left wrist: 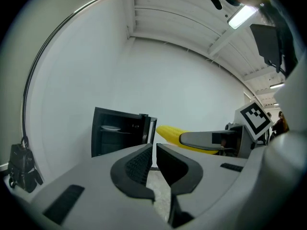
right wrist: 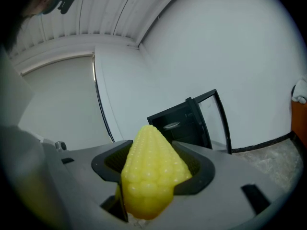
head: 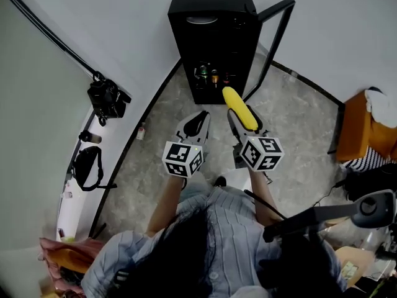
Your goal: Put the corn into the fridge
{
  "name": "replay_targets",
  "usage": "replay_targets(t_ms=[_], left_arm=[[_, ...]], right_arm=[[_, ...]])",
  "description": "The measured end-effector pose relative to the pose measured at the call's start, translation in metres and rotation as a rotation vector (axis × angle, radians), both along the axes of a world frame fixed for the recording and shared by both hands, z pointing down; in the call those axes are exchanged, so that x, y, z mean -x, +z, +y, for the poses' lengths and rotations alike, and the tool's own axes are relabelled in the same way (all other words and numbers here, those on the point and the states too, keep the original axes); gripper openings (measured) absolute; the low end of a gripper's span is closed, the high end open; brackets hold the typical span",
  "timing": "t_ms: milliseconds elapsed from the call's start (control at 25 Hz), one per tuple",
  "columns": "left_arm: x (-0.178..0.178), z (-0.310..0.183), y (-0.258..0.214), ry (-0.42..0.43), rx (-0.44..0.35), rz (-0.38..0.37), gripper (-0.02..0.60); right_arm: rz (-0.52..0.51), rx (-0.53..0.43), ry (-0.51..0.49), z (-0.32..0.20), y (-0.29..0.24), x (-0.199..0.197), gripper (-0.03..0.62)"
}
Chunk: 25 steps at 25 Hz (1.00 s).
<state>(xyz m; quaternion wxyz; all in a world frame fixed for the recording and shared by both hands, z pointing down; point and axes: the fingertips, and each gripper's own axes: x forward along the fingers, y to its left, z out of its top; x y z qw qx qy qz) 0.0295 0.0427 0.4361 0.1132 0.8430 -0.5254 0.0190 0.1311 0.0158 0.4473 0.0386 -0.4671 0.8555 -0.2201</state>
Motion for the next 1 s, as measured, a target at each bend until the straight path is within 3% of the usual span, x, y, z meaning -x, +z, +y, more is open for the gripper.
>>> replay_targets(t_ms=[480, 1000], left_arm=[[-0.013, -0.032, 0.003, 0.029, 0.016, -0.032, 0.034], [0.019, -0.126, 0.003, 0.073, 0.020, -0.029, 0.034]], right_arm=[[-0.026, 0.023, 0.025, -0.034, 0.006, -0.013, 0.265], [-0.046, 0.052, 0.078, -0.114, 0.012, 0.013, 0.265]])
